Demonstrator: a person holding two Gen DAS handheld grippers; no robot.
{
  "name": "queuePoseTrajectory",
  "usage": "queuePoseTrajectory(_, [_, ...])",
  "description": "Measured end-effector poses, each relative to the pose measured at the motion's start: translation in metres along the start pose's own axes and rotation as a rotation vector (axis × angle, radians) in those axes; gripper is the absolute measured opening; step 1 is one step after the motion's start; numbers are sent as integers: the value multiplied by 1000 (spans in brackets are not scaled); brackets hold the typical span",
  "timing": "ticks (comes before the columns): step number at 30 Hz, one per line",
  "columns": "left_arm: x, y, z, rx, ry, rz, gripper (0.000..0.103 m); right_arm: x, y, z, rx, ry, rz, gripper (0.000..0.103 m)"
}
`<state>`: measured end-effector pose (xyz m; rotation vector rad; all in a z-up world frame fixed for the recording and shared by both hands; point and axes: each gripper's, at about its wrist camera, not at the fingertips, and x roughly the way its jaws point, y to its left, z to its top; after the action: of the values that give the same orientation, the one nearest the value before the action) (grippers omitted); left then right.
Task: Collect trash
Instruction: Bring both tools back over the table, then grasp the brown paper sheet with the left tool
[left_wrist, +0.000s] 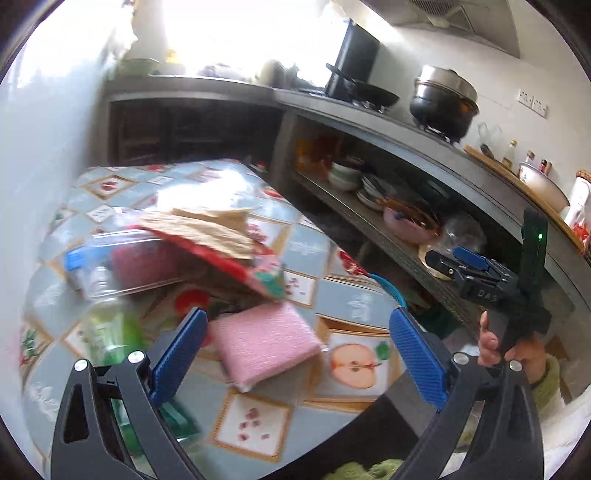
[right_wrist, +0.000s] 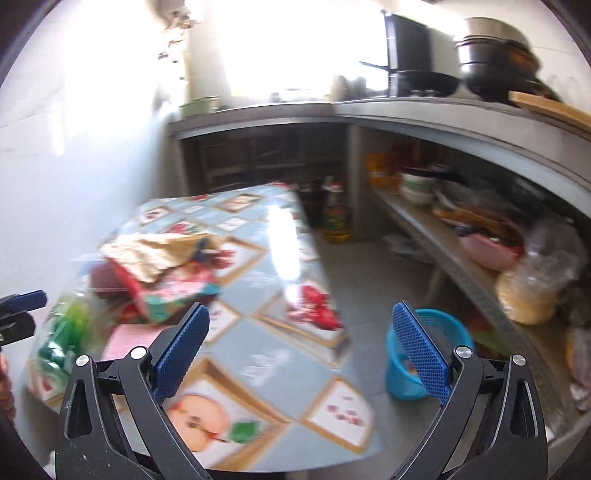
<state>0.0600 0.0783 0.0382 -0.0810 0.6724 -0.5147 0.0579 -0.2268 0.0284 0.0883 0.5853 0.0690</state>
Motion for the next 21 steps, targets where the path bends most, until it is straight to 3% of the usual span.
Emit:
queuePoseTrajectory(4, [-10, 16, -7, -11, -19, 25, 97, 9, 26, 2, -3, 43, 131, 96])
queuePoseTrajectory(9, [-9, 34, 6, -38, -38, 67, 97, 30, 53, -3, -19, 114, 212, 96])
queuePoseTrajectory(15, [15, 49, 87, -7, 18, 38, 97, 45, 77, -3, -27, 148, 289, 96])
queuePoseTrajectory(17, [37, 53, 121, 54, 92, -19, 97, 52, 84, -4, -23, 156, 314, 96])
queuePoseTrajectory(21, [88, 49, 164, 233, 174, 69, 97, 64, 94, -7, -18, 182, 357, 96])
